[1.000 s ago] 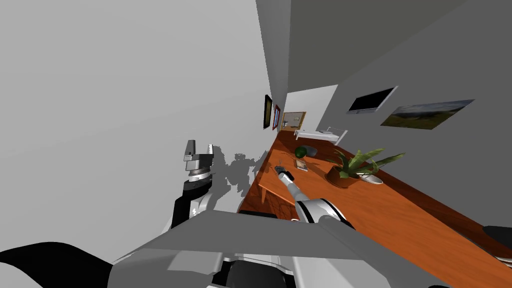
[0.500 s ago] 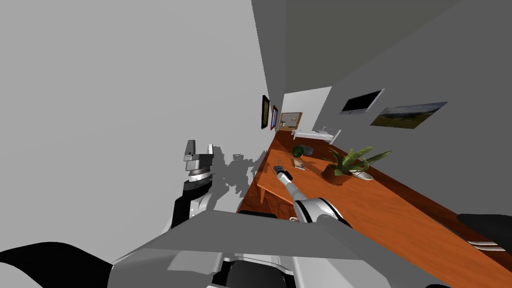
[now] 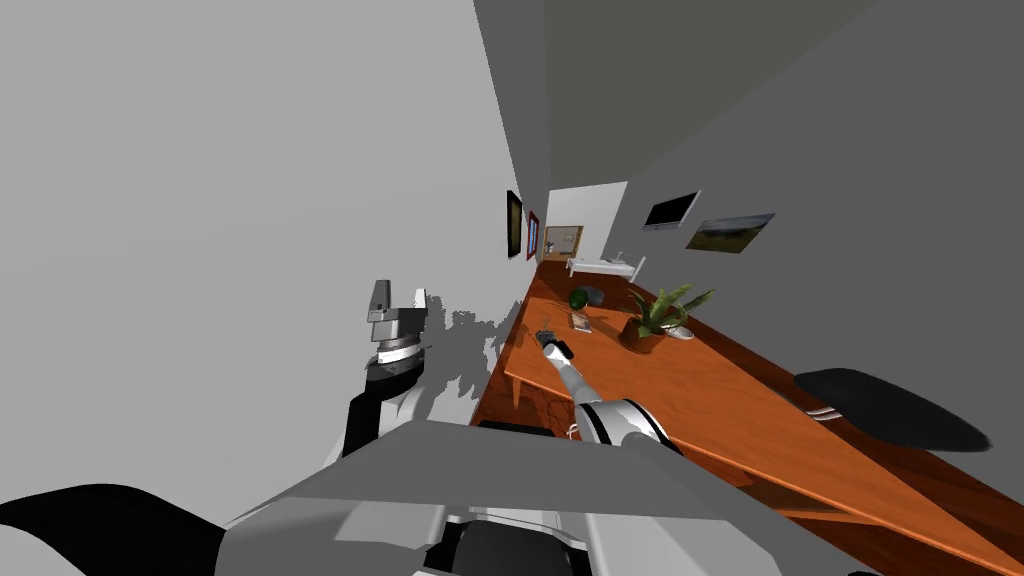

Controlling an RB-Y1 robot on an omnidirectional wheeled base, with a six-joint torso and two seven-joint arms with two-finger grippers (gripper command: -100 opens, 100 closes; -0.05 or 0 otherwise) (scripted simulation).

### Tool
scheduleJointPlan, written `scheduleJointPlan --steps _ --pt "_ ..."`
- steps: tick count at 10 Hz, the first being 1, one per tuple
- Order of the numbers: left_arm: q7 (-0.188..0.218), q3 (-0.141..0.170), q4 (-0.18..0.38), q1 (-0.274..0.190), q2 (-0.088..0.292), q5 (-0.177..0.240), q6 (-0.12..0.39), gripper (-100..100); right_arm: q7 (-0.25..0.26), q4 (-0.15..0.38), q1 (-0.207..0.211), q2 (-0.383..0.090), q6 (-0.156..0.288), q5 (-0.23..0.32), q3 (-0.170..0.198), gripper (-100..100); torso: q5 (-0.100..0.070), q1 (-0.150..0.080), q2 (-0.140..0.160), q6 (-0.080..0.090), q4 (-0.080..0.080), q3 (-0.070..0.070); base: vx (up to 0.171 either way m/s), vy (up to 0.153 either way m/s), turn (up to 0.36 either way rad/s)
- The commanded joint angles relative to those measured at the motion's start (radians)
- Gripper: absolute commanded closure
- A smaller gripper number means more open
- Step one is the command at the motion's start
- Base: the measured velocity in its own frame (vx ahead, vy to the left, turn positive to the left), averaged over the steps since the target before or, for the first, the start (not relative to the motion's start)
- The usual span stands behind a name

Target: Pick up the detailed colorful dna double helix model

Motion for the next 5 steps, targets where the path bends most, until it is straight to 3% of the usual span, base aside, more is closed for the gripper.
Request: scheduleJointPlan --steps 1,2,3,4,5 --pt "0.000 0.000 0.000 0.000 0.000 0.000 0.000 0 -0.029 0.048 -0.034 0.007 -0.023 0.001 0.043 100 0.000 0.000 0.000 0.000 0.000 0.000 0.024 -0.014 -0.133" --pt "0.000 0.000 0.000 0.000 0.000 0.000 0.000 0 -0.029 0.048 -0.034 0.007 -0.023 0.001 0.043 100 0.000 0.001 0.000 -0.002 0.000 0.000 0.008 -0.002 0.031" --pt "0.000 0.000 0.000 0.000 0.000 0.000 0.000 0 -0.009 0.046 -0.040 0.036 -0.020 0.009 0.044 100 0.000 0.002 0.001 -0.002 0.000 0.000 0.016 -0.009 -0.163" --pt "0.000 0.000 0.000 0.000 0.000 0.000 0.000 0 -0.002 0.037 -0.040 0.036 -0.020 0.009 0.015 100 0.001 0.001 0.001 0.000 0.001 0.001 0.017 -0.009 -0.157" --pt "0.000 0.000 0.000 0.000 0.000 0.000 0.000 0 -0.009 0.046 -0.040 0.036 -0.020 0.009 0.044 100 0.000 0.001 0.001 -0.001 0.001 0.001 0.009 -0.007 -0.012"
